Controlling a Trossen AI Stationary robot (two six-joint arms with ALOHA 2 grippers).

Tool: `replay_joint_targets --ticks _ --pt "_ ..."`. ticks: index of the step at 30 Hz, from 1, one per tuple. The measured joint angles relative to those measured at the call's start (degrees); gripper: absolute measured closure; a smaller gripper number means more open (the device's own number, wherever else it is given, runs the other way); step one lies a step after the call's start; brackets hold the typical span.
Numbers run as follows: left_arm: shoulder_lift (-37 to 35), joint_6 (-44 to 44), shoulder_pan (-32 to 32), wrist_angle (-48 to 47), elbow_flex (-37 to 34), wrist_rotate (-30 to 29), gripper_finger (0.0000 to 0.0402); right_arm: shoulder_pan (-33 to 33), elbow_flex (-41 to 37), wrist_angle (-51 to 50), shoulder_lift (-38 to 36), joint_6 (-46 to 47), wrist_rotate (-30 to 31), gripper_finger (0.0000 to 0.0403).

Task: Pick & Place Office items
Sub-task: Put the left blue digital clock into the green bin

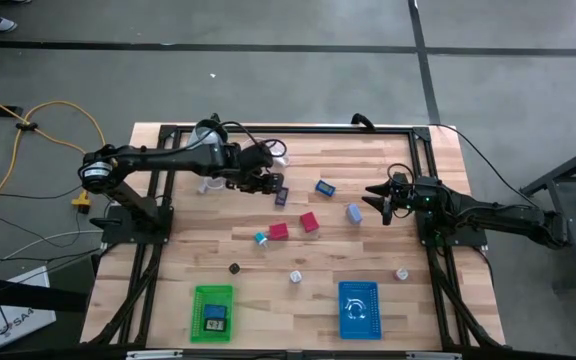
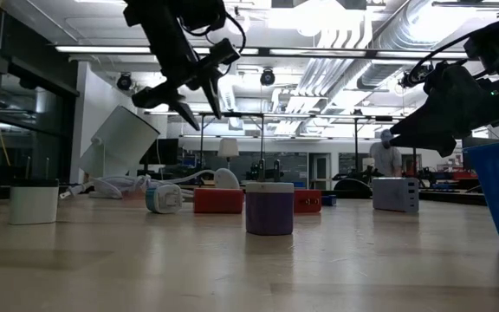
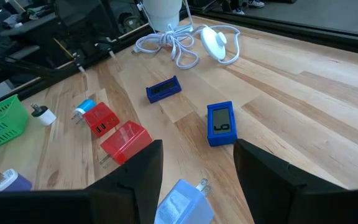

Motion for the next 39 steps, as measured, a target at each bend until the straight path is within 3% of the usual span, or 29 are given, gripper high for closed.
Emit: replay_joint_targets --ticks 11,27,39 --pt "5.6 -2.8 -1.0 4.2 2.3 0.6 0.0221 0.0 0.0 0.1 0.0 0.0 0.0 0.0219" --pt "21.8 3.0 -1.0 -9.7 26.2 0.5 0.0221 0.0 0.0 0.3 0.0 0.0 0.0 0.0219" --pt "22.7 2.8 -0.8 -11.8 26.9 0.2 0.0221 0.0 0.0 0.3 0.0 0.0 0.0 0.0219"
